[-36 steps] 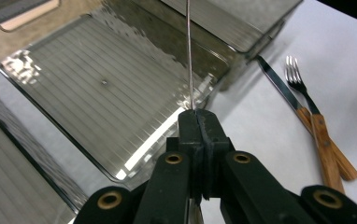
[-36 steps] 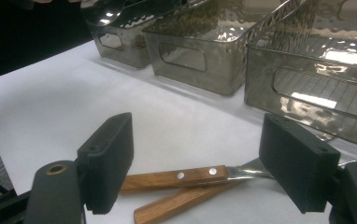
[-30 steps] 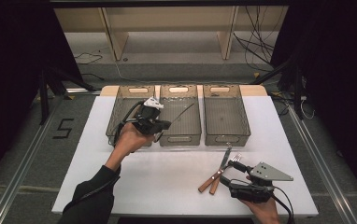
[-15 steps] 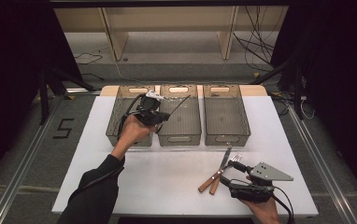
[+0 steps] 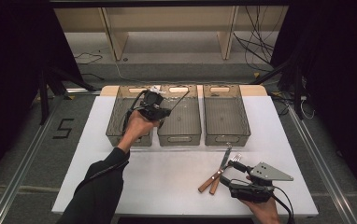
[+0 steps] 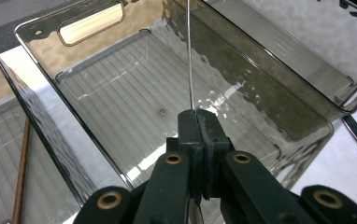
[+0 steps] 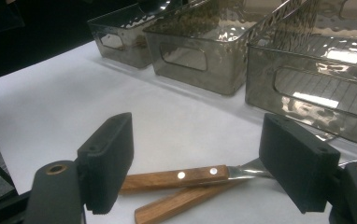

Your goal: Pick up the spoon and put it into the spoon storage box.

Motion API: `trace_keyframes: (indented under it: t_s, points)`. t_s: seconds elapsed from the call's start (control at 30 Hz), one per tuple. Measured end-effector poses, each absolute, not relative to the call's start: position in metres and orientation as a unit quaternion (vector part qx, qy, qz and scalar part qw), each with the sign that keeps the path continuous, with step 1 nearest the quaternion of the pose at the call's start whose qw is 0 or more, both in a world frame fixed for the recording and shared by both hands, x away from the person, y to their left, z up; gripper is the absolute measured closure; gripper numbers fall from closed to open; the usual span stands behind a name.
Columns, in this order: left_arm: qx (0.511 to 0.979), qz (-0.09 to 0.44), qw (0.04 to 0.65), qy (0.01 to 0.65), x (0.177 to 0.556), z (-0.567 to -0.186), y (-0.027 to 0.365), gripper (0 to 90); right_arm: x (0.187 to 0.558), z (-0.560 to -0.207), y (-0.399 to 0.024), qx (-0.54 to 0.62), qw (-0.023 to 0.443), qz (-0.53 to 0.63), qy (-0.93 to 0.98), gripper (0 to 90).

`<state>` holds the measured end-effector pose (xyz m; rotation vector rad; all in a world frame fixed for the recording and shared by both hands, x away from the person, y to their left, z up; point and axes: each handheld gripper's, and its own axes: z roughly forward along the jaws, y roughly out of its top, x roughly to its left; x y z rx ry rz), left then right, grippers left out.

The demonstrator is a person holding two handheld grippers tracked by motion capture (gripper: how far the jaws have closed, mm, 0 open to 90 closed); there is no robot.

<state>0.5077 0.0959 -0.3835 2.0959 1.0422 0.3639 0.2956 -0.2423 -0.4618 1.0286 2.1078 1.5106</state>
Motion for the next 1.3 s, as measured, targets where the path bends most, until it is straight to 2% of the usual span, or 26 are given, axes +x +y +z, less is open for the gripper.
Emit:
trace_keyframes:
  t_s: [1.3]
  points:
    - [0.822, 0.129, 0.332, 0.444, 0.53, -0.411, 0.086, 88.6, 0.296, -0.462, -0.242, 0.363, 0.172, 0.533, 0.744, 27.1]
